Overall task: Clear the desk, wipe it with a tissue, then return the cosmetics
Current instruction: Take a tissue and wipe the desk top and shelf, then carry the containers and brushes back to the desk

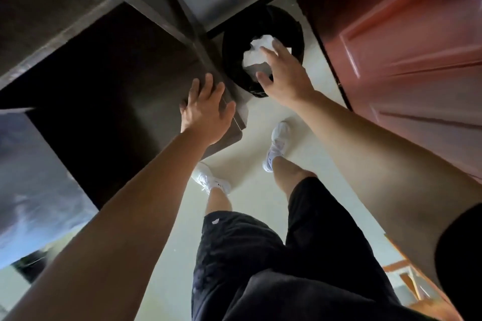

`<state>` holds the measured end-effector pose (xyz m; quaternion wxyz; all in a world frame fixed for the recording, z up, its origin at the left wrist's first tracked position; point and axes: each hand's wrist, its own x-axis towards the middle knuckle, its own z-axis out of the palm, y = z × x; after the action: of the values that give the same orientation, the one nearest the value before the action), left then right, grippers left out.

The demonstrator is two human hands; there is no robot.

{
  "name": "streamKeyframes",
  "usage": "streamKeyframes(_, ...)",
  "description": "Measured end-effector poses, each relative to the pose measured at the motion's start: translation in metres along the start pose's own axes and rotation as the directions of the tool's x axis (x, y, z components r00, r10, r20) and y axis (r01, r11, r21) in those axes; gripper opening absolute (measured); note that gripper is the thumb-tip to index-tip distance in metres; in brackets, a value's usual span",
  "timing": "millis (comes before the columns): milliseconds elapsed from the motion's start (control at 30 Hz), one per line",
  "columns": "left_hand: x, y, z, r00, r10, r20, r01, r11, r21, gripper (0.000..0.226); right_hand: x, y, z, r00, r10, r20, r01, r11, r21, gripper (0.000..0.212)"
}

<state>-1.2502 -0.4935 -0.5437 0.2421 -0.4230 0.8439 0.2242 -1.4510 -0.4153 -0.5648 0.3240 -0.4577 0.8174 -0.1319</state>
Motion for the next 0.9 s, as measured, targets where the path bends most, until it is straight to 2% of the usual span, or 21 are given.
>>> streamKeyframes(167,0.001,-0.001,-0.006,1.0,0.005,0.016,-0.005,0.999,0.033,0.059,-0.005,0.015,-0.014,0.996,0.004,-0.085,0.0,0.999,0.047,0.058)
streamKeyframes(333,0.01,0.016,-0.053,0.993,0.024,0.112,-0.034,0.995,0.089,0.06,-0.028,0.006,-0.072,0.972,0.044,-0.232,-0.035,0.998,0.044,0.059)
streamKeyframes(400,0.007,0.036,-0.086,0.994,0.094,0.052,-0.1,0.988,0.116,0.061,-0.04,-0.004,-0.106,0.936,0.004,-0.352,0.003,1.0,0.019,0.058)
streamKeyframes(467,-0.004,0.057,-0.126,0.971,0.212,-0.112,-0.198,0.973,0.122,0.06,-0.056,-0.019,-0.14,0.877,-0.029,-0.48,0.022,1.0,-0.019,0.056)
streamKeyframes(567,-0.033,0.082,-0.192,0.865,0.384,-0.322,-0.339,0.922,0.189,0.058,-0.087,-0.048,-0.187,0.752,-0.027,-0.658,-0.017,0.998,-0.061,0.056)
streamKeyframes(667,-0.076,0.098,-0.258,0.718,0.536,-0.444,-0.426,0.843,0.329,0.059,-0.136,-0.085,-0.226,0.614,-0.039,-0.788,-0.06,0.994,-0.096,0.057)
streamKeyframes(800,-0.143,0.102,-0.307,0.462,0.702,-0.542,-0.527,0.709,0.469,0.06,-0.229,-0.137,-0.246,0.44,-0.021,-0.898,-0.187,0.976,-0.115,0.059)
streamKeyframes(900,-0.189,0.114,-0.308,0.271,0.78,-0.564,-0.641,0.583,0.498,0.061,-0.313,-0.16,-0.232,0.323,0.028,-0.946,-0.305,0.949,-0.076,0.061)
